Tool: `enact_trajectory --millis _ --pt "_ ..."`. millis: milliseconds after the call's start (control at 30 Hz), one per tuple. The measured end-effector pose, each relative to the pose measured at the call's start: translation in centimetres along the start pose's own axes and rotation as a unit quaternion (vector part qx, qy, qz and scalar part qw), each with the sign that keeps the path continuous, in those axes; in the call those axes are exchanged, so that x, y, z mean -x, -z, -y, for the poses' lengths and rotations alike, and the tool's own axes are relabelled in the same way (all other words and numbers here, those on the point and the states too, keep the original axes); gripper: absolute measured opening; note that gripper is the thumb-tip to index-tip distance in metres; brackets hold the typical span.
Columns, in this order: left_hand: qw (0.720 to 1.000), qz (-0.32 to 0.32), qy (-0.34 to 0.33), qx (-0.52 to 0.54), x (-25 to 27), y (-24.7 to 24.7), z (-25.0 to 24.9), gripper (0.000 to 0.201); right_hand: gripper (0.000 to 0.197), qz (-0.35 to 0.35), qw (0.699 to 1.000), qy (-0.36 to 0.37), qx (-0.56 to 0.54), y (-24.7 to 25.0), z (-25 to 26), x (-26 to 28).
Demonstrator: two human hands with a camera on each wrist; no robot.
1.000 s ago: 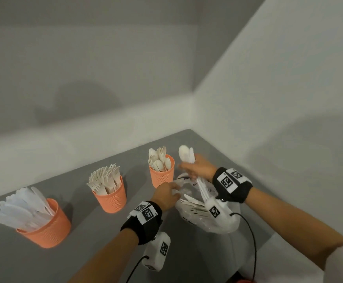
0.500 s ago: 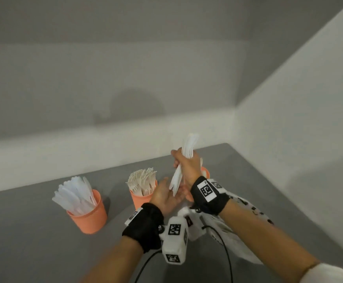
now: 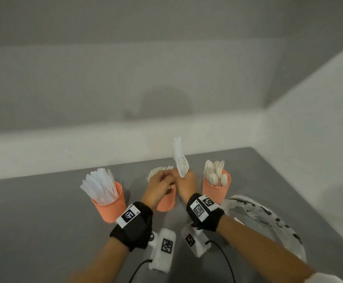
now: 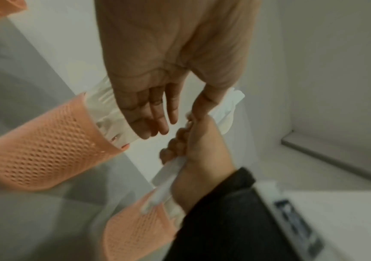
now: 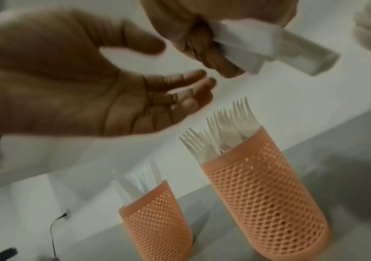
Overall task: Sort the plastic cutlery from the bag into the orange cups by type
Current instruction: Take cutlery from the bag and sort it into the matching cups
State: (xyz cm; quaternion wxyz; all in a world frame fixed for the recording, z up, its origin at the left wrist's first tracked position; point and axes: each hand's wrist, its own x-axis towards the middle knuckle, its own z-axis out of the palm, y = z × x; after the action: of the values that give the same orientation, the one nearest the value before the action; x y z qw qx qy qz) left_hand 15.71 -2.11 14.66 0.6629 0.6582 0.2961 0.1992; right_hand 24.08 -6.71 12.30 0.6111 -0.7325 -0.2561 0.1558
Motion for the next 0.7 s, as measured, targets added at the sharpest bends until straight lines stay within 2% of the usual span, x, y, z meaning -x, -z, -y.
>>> enact_trajectory --millis 67,167,233,367,567,633,700 --pt "0.999 -0.024 -0.026 0.033 -0.3 0.0 -0.9 0.023 0.015 0.033 0.999 0.011 0.019 -0.2 0.1 0.3" --pt "0.993 -0.091 -0.070 0.038 -1.2 0.2 -1.3 0.028 0.015 0.072 0.996 0.040 0.039 -0.1 0.3 0.6" --pt "0.991 -0.109 -0.082 0.008 -1.7 0.4 -1.3 0.025 0.017 0.093 0.993 0.053 0.054 0.0 0.3 0.6" --pt "0.983 -0.132 -0.110 -0.063 -2.4 0.6 -1.1 0.024 0.024 0.097 0.986 0.074 0.113 -0.4 -0.5 0.2" --pt "0.968 -0.133 -0.134 -0.166 -2.7 1.0 -0.9 0.035 0.029 0.081 0.979 0.088 0.165 -0.1 -0.9 -0.2" --pt "0.961 -0.127 -0.132 -0.207 -3.0 1.2 -0.7 0.036 0.031 0.106 0.980 0.086 0.145 0.0 -1.0 -0.1" --pt "0.960 -0.124 -0.123 -0.218 -2.9 1.4 -0.7 0.040 0.029 0.150 0.983 0.080 0.070 0.2 -0.7 0.1"
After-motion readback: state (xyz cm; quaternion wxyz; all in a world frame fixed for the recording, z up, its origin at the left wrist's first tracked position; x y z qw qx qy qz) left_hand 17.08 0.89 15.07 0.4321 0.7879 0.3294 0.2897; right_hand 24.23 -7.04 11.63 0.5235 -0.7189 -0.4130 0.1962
